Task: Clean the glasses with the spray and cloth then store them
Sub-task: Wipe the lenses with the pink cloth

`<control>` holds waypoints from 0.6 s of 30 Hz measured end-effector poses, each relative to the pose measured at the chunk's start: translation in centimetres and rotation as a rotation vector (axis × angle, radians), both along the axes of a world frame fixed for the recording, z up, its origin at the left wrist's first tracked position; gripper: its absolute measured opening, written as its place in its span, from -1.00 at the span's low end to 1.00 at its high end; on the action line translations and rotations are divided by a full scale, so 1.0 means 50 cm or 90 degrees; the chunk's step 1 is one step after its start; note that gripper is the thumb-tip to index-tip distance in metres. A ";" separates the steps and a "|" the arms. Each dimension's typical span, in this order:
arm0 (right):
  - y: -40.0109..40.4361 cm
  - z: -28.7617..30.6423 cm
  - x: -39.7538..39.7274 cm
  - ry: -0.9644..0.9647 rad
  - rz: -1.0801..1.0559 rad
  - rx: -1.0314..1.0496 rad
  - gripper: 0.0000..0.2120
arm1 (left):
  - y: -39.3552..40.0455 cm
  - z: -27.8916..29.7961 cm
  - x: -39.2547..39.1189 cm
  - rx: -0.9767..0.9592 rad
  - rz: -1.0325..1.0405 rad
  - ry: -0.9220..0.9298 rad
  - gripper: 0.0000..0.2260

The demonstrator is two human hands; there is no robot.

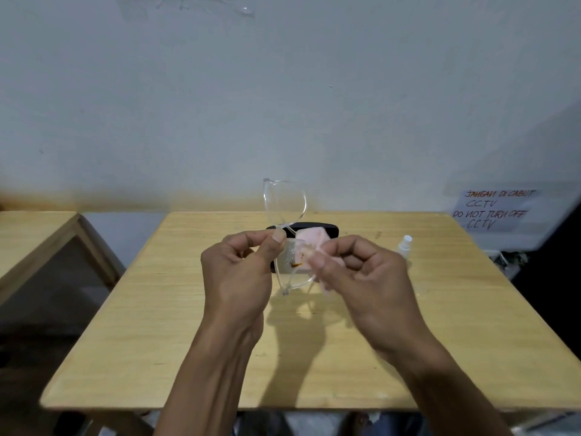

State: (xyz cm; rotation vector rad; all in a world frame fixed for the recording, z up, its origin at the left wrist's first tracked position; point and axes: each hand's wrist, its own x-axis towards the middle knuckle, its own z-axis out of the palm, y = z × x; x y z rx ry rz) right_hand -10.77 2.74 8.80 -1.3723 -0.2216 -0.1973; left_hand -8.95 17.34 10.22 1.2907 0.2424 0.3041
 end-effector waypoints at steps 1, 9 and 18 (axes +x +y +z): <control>0.011 -0.006 -0.002 -0.015 -0.011 -0.038 -0.90 | -0.004 0.000 -0.002 -0.004 0.000 -0.001 -0.93; 0.026 -0.028 0.007 -0.056 -0.078 -0.080 -0.88 | 0.003 -0.005 -0.014 0.065 -0.022 -0.009 -0.91; 0.011 -0.013 0.002 -0.056 0.022 -0.109 -0.93 | 0.011 0.004 -0.005 0.036 -0.016 0.009 -0.85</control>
